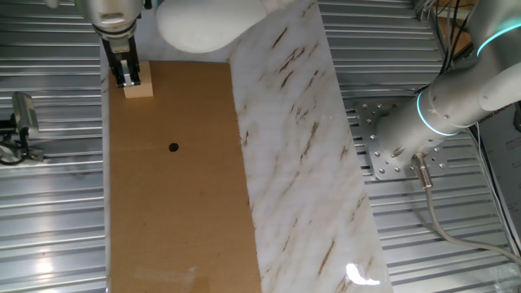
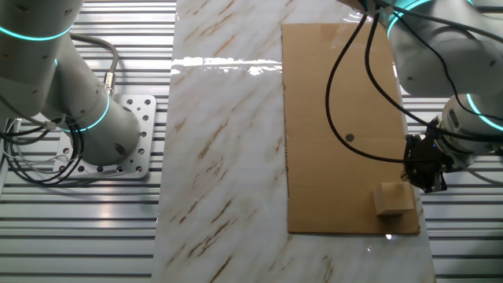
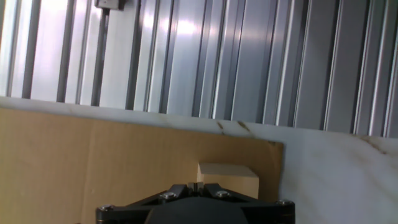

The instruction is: Hold a small block with the gripper and sweep it from left to right on the table

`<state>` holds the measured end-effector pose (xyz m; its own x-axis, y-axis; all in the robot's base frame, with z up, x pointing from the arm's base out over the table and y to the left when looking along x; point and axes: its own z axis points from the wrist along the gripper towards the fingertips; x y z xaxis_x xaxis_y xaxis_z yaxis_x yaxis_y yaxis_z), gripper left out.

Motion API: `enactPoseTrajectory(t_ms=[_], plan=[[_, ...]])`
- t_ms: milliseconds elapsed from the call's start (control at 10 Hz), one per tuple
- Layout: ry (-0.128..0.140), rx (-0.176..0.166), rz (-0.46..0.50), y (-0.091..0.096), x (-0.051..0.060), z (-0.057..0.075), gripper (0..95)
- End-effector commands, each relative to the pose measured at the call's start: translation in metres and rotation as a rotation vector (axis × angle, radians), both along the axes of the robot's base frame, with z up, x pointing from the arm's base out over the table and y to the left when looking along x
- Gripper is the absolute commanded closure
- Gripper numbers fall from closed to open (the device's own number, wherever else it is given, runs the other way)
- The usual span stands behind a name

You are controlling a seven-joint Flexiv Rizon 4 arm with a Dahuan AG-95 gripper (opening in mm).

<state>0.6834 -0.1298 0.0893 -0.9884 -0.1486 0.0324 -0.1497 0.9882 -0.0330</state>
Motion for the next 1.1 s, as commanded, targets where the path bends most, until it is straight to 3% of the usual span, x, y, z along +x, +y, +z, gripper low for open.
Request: enactPoseTrajectory(t_ms=[100,400,800,1100], plan=[[0.0,0.002,0.002,0.0,0.0001,-0.0004,95.0],[0.006,0.024,0.007,0.0,-0.0001,-0.0005,95.0],[0.007,0.026,0.01,0.0,-0.0001,-0.0005,95.0],[-0.002,0.019,-0.049,0.0,-0.0001,-0.0005,95.0]])
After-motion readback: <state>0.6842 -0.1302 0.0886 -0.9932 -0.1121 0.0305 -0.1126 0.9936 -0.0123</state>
